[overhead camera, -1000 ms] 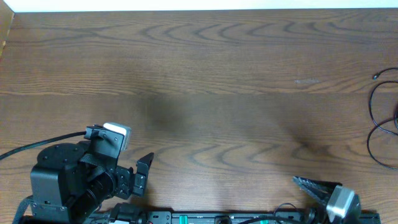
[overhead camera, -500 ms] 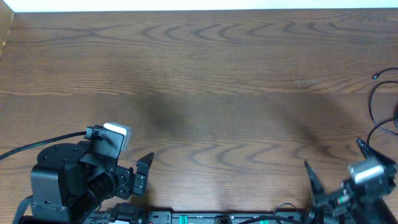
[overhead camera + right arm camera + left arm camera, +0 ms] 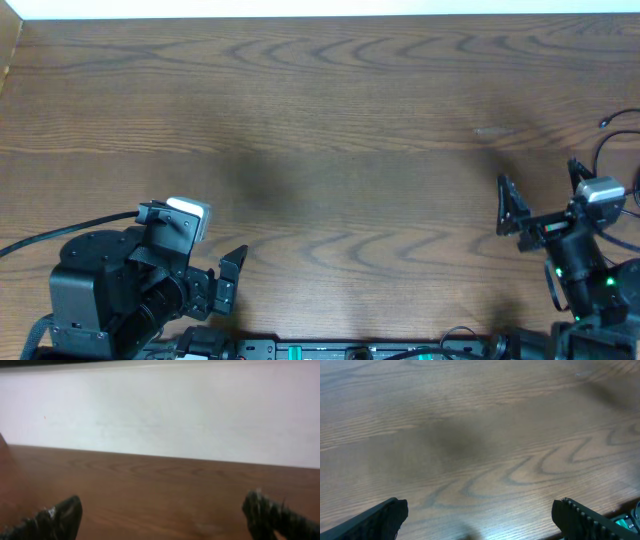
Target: Untangle cables
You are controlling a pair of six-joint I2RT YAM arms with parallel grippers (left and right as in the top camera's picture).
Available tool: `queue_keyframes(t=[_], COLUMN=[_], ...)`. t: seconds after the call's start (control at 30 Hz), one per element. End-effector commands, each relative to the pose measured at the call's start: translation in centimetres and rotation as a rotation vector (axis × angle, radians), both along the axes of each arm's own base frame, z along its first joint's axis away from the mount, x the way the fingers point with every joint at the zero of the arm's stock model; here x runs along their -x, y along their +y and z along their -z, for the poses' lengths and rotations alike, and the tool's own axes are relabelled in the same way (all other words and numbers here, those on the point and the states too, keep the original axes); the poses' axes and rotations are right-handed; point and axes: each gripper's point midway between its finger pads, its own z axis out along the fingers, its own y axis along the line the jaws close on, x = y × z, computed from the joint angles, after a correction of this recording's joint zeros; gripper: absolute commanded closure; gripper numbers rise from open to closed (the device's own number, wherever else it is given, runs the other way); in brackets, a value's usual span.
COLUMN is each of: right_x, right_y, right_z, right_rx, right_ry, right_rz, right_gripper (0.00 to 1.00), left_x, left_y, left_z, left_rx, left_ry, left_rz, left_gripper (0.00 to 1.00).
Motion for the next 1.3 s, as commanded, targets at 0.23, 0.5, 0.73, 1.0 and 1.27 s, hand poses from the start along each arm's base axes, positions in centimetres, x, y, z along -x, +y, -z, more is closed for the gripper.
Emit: queue_keyframes(t=[0.23, 0.5, 0.73, 1.0, 1.27], right_x=[-1.3, -1.6, -1.6, -1.6, -1.7], right_y=[-0.1, -0.1, -0.2, -0.3, -0.4], right_z=[1.3, 5.5, 8.8, 9.5, 11.8], right_rx=[-0.029, -0.026, -0.037, -0.041, -0.058], right_ry=[-0.182, -0.196, -0.154, -0.137, -0.066], right_rz=[-0.017, -0.017, -0.009, -0.007, -0.001], right_gripper=[0.01, 0.01, 0.01, 0.01, 0.01], left_x=[-0.1, -0.1, -0.1, -0.1, 0.0], left_y=[0.2, 0.2, 0.2, 0.2, 0.2], left_z=[-0.2, -0.2, -0.2, -0.2, -0.1], left_rx=[-0.024, -0.026, -0.028, -0.028, -0.028], left_ry=[-0.013, -0.013, -0.014, -0.014, -0.01], left_rz=[0.011, 0.011, 0.014, 0.014, 0.014], left_gripper=[0.02, 0.02, 0.02, 0.02, 0.02])
